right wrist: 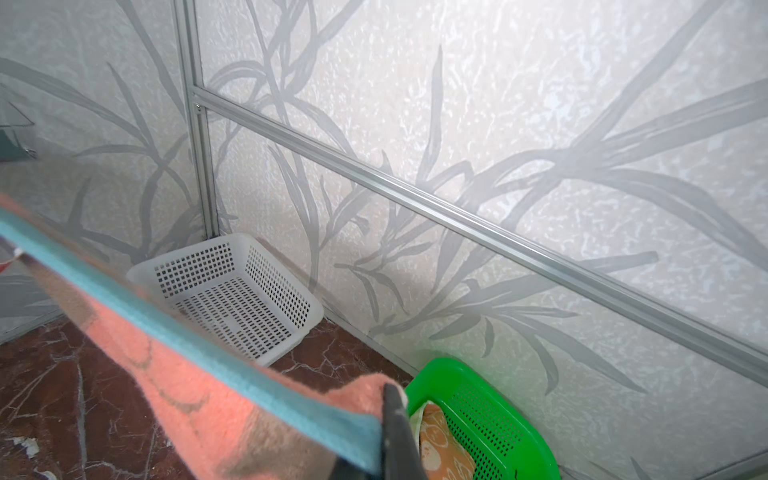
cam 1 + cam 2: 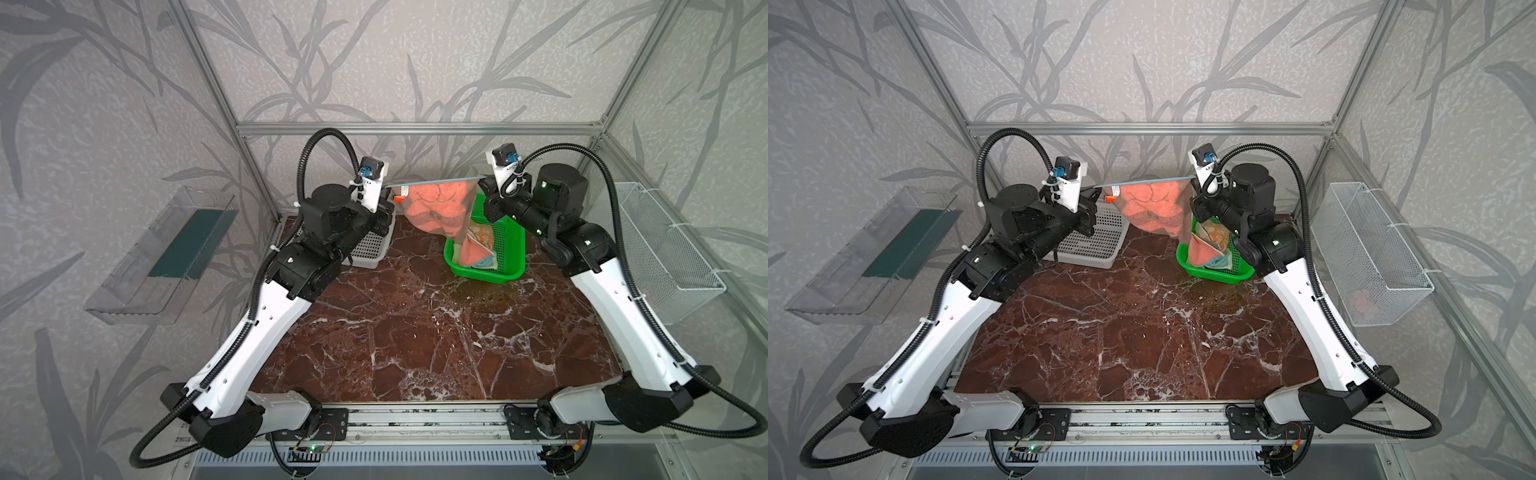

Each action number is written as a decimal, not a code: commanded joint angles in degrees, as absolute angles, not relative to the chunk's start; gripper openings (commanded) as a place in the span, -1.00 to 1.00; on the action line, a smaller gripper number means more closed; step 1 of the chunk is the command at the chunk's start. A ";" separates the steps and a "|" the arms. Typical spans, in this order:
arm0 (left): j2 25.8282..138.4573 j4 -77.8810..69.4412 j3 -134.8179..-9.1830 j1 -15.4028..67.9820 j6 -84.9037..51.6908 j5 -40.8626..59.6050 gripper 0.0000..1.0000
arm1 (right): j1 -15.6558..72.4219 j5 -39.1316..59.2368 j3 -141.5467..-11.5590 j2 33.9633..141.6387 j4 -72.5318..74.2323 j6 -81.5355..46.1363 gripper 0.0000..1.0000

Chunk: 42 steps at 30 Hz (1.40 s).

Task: Fold and stack the towels
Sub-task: 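Lift the towel with both grippers and spread its edge apart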

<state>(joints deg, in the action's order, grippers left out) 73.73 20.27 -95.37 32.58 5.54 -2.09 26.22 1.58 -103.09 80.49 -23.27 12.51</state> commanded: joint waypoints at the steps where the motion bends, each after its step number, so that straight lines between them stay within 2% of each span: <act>1: 69.85 22.74 -99.17 31.72 5.41 -2.57 -1.00 | 25.05 1.50 -106.08 77.63 -23.00 12.83 -1.00; 11: 62.36 21.01 -97.93 31.71 3.62 0.14 -1.00 | 24.99 5.32 -107.04 73.10 -22.99 12.51 -1.00; 30: 59.22 24.84 -89.88 31.66 3.79 -7.69 -1.00 | 25.04 7.83 -91.17 66.67 -22.27 10.38 -1.00; 42: 55.57 26.93 -88.77 31.71 0.89 2.21 -1.00 | 25.13 12.33 -89.46 61.27 -27.39 10.15 -1.00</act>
<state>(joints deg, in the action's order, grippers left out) 59.35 26.92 -88.36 33.39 2.81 7.62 27.18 17.30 -88.62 63.88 -25.23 11.60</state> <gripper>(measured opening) 0.047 0.056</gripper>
